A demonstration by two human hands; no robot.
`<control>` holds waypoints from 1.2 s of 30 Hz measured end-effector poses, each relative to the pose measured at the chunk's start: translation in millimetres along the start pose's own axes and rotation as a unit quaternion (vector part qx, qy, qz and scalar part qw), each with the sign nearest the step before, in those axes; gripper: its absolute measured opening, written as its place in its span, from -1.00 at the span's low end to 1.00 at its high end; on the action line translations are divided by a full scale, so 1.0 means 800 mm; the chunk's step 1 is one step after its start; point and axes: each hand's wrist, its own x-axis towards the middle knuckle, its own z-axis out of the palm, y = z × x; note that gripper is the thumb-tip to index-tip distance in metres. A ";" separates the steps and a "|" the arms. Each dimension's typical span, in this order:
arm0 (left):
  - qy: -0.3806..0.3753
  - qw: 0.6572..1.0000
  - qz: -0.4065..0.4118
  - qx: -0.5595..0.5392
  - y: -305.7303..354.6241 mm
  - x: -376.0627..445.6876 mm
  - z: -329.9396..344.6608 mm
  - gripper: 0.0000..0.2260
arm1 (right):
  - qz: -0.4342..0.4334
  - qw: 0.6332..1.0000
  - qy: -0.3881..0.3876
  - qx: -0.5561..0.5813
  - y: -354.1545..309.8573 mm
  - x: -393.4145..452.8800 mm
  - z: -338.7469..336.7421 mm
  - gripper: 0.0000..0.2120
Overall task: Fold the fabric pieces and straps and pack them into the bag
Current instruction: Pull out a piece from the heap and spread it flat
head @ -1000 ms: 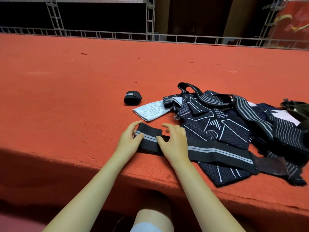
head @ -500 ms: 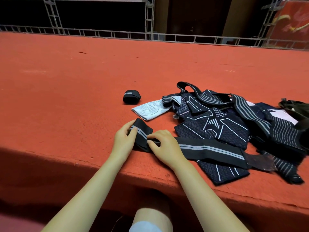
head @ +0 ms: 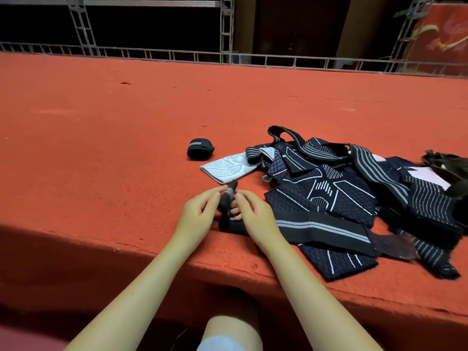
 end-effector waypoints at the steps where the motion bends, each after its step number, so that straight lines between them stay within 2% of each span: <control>1: -0.034 0.999 -0.002 -0.017 0.002 -0.001 0.001 -0.72 | 0.015 1.000 0.012 0.017 -0.002 0.001 -0.002 -0.81; 4: -0.086 0.996 0.006 0.019 -0.002 -0.001 0.003 -0.74 | 0.051 0.998 0.037 0.023 -0.003 0.003 -0.006 -0.90; 6: -0.103 0.994 0.010 0.034 -0.004 0.000 0.004 -0.73 | 0.062 0.996 0.050 -0.029 0.001 0.003 -0.007 -0.91; 8: -0.113 0.993 -0.003 0.041 -0.006 0.002 0.005 -0.65 | 0.070 0.992 0.061 -0.088 0.003 0.001 -0.012 -0.85; 12: -0.106 0.983 -0.058 0.138 -0.006 0.011 0.016 -0.69 | 0.077 0.972 0.026 -0.220 0.001 -0.003 -0.036 -0.83; 15: -0.110 0.968 -0.092 0.208 0.000 0.017 0.029 -0.60 | 0.081 0.972 0.003 -0.221 0.004 -0.005 -0.050 -0.56; 18: -0.109 0.962 -0.081 0.235 0.004 0.016 0.036 -0.59 | 0.046 0.978 0.016 -0.202 0.012 -0.017 -0.052 -0.49; 21: -0.101 0.962 -0.064 0.244 0.005 0.011 0.036 -0.62 | -0.023 0.970 0.039 -0.238 0.021 -0.024 -0.049 -0.48; 25: -0.086 0.978 -0.063 0.178 0.004 0.008 0.034 -0.66 | -0.045 0.965 0.074 -0.249 0.025 -0.024 -0.049 -0.52; 28: -0.076 0.992 -0.080 0.068 -0.001 0.006 0.032 -0.66 | -0.074 0.957 0.095 -0.264 0.027 -0.026 -0.051 -0.67; 32: -0.050 0.994 -0.097 -0.022 0.002 0.004 0.030 -0.63 | -0.090 0.965 0.037 -0.245 0.027 -0.028 -0.048 -0.73; 36: -0.002 0.993 -0.100 -0.058 0.005 0.005 0.028 -0.62 | -0.094 0.975 -0.009 -0.201 0.028 -0.029 -0.045 -0.72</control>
